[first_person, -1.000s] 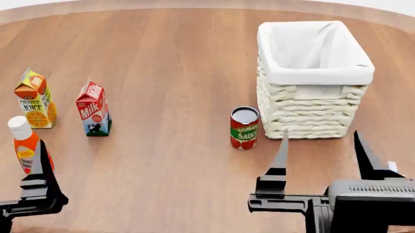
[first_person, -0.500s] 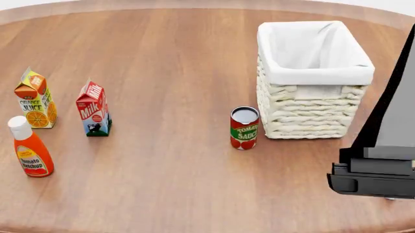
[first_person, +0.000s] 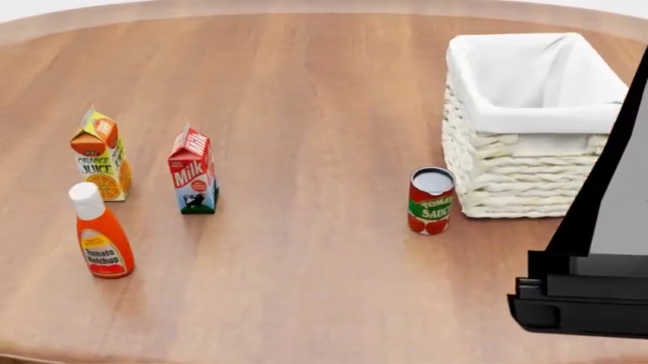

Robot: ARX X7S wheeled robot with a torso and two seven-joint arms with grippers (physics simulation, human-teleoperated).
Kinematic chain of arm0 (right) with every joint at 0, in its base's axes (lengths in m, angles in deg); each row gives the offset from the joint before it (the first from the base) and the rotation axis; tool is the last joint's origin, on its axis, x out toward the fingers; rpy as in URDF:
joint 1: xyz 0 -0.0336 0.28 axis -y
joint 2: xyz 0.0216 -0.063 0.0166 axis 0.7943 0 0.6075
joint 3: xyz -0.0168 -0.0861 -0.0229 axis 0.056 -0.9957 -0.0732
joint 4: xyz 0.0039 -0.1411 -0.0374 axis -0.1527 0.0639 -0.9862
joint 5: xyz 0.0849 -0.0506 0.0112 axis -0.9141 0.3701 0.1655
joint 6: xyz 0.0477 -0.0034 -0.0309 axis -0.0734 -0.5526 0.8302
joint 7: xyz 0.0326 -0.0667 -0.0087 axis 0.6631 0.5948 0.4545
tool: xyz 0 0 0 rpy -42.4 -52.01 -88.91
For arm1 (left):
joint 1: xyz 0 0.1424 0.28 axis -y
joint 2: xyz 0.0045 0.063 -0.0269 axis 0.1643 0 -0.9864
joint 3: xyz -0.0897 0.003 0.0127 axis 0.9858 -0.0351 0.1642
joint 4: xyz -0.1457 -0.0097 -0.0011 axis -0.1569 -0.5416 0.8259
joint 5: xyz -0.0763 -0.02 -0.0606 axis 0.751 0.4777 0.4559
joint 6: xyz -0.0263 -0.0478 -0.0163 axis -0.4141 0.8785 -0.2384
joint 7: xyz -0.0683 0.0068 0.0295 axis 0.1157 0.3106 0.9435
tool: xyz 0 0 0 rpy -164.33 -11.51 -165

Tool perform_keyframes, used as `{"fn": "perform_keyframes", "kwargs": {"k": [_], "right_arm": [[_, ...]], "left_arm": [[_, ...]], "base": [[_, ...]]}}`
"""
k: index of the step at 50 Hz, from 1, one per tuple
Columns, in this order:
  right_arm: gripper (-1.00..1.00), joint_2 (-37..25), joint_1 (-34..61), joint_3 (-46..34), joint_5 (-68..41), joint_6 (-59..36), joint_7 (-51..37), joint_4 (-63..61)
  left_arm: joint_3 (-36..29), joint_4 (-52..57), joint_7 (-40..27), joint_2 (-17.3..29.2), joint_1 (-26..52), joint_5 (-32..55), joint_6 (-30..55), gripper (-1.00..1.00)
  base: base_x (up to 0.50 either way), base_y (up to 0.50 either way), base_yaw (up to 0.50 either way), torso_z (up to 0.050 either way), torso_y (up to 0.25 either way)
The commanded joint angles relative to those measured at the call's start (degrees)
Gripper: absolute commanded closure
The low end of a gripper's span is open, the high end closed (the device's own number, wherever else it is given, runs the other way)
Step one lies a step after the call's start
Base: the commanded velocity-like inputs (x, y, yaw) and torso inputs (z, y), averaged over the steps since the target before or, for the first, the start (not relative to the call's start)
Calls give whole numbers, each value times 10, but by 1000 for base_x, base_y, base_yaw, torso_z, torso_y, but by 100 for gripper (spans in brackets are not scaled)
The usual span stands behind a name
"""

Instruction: Pick the milk and place it in the basket.

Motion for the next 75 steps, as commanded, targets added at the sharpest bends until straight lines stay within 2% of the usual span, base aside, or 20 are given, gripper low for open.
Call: {"fn": "perform_keyframes", "kwargs": {"k": [1, 14, 36, 75], "right_arm": [[-100, -17, -4, -12, -1, 17, -13, 1], [-100, -23, -4, -23, 2, 26, -19, 2], [-100, -38, -5, -36, 9, 38, -22, 3], [-100, -55, -12, -59, 22, 68, -20, 3]], "left_arm": [[-4, 0, -10, 10, -4, 3, -9, -100], [-12, -2, -19, 21, -7, 6, -17, -100], [-24, -7, -34, 35, -14, 10, -34, -100], [-38, -12, -53, 56, -24, 18, -58, -100]], "base": [[0, 500, 0, 0, 0], [0, 435, 0, 0, 0], [12, 4, 0, 0, 0], [493, 0, 0, 0, 0]]}}
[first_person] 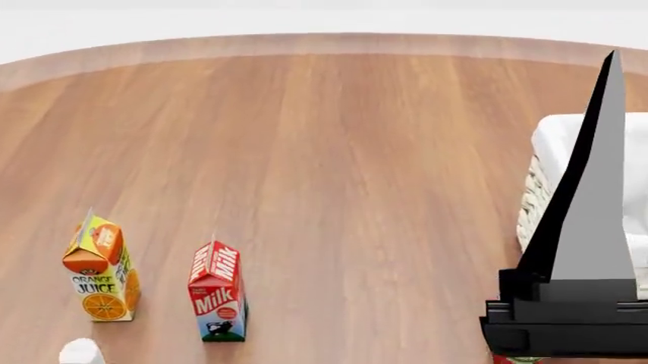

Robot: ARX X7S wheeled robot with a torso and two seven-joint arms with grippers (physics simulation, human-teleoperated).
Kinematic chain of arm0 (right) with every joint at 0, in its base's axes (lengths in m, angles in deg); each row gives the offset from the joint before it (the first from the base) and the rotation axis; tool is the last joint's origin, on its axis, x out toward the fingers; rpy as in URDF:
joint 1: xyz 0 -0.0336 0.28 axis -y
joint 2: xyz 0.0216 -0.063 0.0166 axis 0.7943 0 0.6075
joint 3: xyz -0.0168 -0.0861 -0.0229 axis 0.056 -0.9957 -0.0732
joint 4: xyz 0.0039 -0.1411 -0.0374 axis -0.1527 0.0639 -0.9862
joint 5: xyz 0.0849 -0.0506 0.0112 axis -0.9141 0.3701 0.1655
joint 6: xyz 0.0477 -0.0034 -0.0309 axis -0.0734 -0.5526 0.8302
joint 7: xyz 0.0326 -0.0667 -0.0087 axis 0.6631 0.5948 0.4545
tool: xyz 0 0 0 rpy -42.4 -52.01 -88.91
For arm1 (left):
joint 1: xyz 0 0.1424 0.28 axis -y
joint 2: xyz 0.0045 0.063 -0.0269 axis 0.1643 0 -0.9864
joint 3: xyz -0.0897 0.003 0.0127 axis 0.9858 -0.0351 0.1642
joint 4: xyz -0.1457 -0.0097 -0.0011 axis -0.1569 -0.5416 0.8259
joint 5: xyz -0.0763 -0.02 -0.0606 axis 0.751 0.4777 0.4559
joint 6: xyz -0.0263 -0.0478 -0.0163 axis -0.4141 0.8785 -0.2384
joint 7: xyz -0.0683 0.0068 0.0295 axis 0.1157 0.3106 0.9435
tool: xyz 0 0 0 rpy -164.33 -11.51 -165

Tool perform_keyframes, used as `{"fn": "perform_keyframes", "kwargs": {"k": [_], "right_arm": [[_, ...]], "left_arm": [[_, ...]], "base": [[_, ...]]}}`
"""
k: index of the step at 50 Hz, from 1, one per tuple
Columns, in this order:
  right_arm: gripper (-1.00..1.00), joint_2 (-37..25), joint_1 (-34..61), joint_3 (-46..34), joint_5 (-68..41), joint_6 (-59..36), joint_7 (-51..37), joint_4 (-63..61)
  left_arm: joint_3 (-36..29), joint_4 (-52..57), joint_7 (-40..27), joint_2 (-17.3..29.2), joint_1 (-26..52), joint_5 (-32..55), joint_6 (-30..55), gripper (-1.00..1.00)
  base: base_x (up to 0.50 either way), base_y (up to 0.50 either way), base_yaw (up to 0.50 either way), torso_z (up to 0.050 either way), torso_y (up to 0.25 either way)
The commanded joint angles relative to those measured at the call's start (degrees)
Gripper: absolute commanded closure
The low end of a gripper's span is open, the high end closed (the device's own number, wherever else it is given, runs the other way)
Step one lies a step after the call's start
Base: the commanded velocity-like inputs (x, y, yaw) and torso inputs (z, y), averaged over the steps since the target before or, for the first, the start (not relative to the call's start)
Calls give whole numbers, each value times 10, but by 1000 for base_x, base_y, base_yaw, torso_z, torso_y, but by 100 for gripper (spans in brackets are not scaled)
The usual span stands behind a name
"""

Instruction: Pick the milk and place it in the basket.

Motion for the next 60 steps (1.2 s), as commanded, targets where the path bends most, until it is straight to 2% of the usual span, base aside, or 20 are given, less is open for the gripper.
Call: {"fn": "perform_keyframes", "kwargs": {"k": [1, 34, 60], "right_arm": [[-100, -5, 0, -8, 3, 8, 0, 1], [-100, -15, 4, -28, 7, 17, -10, 4], [-100, -22, 13, -48, 19, 20, -11, 5]], "left_arm": [[-4, -2, -5, 6, -3, 2, -7, -100], [-16, -8, -18, 19, -8, 4, -23, -100], [-24, -12, -25, 27, -11, 5, -34, -100]], "base": [[500, 0, 0, 0, 0], [498, 0, 0, 0, 1], [50, 0, 0, 0, 0]]}}
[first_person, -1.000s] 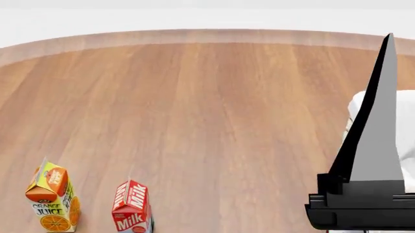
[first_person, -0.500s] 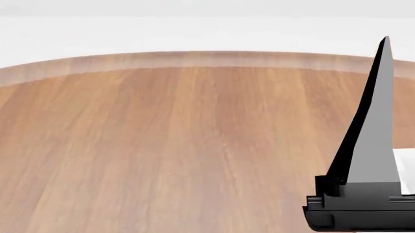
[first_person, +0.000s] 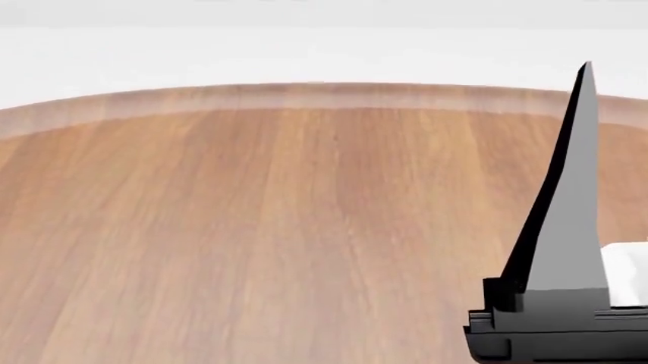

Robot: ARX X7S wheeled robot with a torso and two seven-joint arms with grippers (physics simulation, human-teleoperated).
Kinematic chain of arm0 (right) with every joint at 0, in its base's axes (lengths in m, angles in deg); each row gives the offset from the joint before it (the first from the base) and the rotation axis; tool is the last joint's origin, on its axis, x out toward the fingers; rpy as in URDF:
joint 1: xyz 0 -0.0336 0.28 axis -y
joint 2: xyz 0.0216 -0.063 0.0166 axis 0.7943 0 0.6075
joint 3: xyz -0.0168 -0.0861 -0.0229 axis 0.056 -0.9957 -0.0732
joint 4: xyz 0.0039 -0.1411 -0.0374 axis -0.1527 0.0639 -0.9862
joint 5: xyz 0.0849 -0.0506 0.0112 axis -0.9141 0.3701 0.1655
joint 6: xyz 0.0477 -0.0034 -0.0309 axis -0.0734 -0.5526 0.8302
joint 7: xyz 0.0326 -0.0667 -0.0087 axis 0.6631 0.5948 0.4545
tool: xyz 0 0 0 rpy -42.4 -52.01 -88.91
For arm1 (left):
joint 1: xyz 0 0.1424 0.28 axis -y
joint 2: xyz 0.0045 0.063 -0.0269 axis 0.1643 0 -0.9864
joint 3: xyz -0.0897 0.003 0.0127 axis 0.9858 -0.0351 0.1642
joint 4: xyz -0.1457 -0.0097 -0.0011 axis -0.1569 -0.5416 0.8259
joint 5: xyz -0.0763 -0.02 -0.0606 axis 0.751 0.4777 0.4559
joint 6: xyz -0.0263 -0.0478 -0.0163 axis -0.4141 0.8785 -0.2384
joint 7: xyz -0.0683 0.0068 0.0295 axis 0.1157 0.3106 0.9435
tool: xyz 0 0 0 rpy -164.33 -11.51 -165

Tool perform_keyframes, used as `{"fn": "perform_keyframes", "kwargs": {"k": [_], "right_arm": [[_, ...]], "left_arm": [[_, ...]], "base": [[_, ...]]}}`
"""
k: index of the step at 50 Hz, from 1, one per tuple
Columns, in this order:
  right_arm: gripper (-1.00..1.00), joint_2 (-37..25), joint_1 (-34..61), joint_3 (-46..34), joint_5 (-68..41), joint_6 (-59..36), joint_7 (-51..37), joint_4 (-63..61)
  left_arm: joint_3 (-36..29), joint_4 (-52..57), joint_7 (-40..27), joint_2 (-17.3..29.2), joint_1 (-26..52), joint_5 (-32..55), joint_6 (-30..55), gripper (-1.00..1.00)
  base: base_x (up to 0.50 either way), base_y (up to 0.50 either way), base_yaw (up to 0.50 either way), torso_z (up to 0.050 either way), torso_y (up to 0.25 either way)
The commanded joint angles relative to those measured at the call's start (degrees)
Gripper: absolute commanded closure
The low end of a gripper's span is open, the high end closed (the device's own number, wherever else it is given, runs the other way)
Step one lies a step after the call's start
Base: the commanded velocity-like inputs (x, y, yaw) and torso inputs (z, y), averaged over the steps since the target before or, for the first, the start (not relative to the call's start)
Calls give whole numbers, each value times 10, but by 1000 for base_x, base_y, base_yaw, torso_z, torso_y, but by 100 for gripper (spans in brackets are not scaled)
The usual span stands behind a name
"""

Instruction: Pick the milk and place it in the basket.

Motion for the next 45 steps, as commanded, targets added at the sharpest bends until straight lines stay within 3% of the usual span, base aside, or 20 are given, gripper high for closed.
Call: {"fn": "perform_keyframes", "kwargs": {"k": [1, 8, 26, 45], "right_arm": [[-100, -2, 6, -10, 2, 2, -1, 2], [-100, 9, 28, -41, -14, -2, 26, 23], [-100, 20, 167, -118, -155, -36, 229, 145], [-100, 14, 158, -165, -211, -47, 420, 188]], "left_arm": [[-4, -2, -3, 3, -1, 0, -5, -100], [-5, -3, -5, 6, -2, 1, -8, -100], [-3, -4, -9, 15, -6, 8, -13, -100], [-8, -8, -15, 20, -7, 8, -19, -100]], "base": [[0, 0, 0, 0, 0], [0, 0, 0, 0, 0], [0, 0, 0, 0, 0], [0, 0, 0, 0, 0]]}}
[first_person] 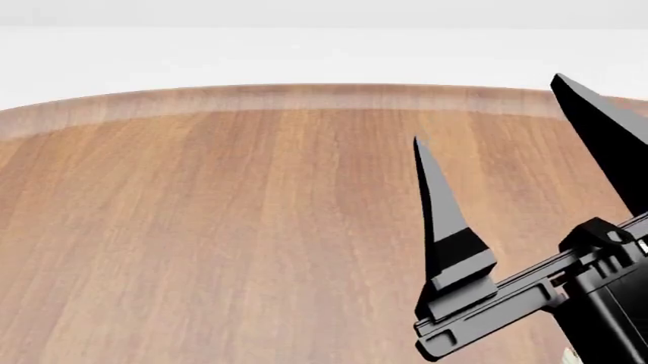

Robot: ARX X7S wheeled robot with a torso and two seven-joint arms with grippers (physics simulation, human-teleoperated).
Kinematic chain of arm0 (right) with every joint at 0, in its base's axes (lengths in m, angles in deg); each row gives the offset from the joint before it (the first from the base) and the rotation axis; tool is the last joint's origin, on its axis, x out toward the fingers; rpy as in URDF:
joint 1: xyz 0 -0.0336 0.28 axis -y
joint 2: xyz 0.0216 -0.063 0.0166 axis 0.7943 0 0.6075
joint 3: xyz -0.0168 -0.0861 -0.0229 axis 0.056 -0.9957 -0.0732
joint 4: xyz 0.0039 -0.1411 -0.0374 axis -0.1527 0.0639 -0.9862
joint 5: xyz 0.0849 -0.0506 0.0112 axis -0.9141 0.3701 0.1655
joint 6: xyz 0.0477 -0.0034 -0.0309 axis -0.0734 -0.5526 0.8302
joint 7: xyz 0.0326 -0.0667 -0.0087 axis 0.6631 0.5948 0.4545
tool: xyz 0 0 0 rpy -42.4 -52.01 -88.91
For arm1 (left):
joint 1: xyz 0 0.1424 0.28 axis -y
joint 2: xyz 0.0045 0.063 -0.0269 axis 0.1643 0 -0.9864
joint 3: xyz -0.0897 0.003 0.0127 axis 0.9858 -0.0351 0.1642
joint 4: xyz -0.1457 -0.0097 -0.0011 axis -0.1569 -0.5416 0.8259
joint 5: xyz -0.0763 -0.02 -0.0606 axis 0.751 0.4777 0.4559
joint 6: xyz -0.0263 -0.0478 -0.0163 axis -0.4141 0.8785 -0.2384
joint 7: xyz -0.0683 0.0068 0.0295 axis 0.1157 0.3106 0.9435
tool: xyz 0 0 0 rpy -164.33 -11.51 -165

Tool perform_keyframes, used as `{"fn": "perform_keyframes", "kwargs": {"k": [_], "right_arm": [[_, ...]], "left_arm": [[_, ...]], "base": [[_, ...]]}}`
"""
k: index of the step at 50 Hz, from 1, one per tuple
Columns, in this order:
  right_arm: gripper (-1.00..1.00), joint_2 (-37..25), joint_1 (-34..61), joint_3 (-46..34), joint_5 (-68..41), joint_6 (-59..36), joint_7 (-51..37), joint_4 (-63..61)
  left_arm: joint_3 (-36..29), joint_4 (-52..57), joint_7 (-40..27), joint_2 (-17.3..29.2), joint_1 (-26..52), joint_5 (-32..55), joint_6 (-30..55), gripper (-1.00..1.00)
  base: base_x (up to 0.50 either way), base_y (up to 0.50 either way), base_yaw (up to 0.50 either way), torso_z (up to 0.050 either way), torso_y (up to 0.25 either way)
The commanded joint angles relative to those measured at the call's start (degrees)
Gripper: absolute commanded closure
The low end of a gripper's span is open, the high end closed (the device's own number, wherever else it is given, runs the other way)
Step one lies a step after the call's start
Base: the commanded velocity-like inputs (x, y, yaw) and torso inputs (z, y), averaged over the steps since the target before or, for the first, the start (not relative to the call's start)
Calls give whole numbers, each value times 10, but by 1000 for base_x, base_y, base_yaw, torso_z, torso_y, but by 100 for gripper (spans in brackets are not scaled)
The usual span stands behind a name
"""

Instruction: Pick the milk and place it in the basket.

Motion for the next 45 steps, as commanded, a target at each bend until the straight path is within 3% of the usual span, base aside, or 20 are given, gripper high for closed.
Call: {"fn": "perform_keyframes", "kwargs": {"k": [1, 16, 45], "right_arm": [[-100, -1, 10, -35, -29, -18, 108, 25], [-100, -7, -12, -72, -5, -20, 237, 10], [-100, -1, -49, -135, 77, -31, 353, -24]], "left_arm": [[-3, -2, -3, 4, 0, 0, -4, -100], [-6, -5, -7, 7, -2, 1, -9, -100], [-7, -7, -12, 16, -9, 4, -20, -100]], "base": [[0, 0, 0, 0, 0], [0, 0, 0, 0, 0], [0, 0, 0, 0, 0]]}}
